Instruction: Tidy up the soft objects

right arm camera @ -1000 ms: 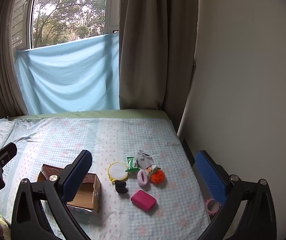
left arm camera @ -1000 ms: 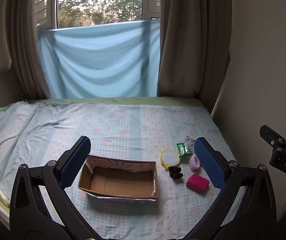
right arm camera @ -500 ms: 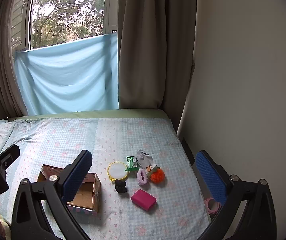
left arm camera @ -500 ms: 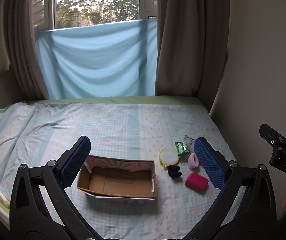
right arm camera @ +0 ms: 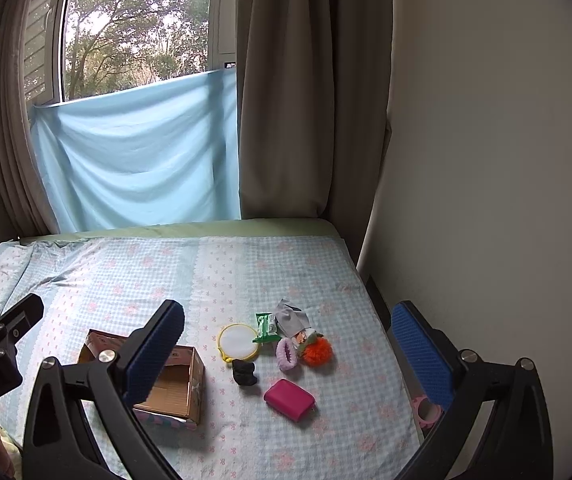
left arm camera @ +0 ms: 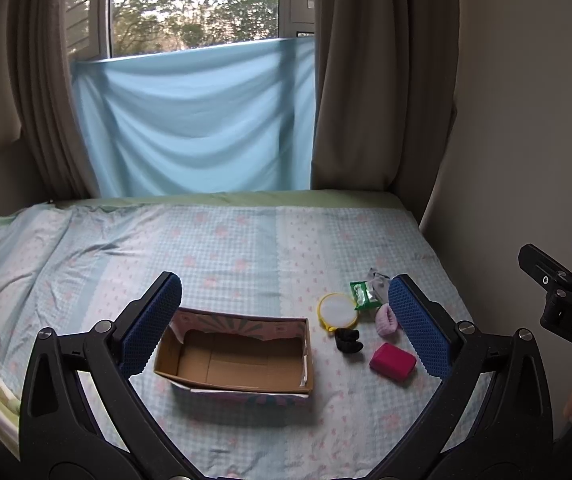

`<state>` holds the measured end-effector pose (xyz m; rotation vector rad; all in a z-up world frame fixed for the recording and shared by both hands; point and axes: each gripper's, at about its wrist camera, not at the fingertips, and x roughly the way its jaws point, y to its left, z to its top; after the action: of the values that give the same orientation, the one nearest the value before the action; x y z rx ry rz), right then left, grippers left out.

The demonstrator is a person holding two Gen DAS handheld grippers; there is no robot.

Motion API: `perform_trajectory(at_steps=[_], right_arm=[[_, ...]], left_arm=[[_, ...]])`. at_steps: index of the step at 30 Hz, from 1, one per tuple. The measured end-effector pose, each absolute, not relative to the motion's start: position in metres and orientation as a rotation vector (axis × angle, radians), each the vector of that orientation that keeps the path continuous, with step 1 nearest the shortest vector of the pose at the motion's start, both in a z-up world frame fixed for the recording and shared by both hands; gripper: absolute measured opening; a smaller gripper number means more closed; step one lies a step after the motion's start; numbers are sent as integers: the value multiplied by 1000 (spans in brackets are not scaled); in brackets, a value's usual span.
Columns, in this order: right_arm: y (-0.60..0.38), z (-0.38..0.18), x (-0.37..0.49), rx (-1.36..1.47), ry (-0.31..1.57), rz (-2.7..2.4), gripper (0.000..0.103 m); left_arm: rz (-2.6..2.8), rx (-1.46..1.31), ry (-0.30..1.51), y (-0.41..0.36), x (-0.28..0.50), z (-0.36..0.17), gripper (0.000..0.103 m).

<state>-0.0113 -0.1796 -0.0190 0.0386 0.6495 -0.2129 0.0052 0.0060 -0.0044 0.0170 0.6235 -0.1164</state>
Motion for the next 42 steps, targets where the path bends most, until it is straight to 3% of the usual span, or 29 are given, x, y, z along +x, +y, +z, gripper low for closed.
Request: perform_trajectory(at_steps=[33,42], right_arm=[[-184,-20,-8,58,662,-196,103],[-203,-46,11,125,730,-266,103]], left_arm=[[-124,16,632,0,8,-3,103],[-129,16,689,4,33,-13,103]])
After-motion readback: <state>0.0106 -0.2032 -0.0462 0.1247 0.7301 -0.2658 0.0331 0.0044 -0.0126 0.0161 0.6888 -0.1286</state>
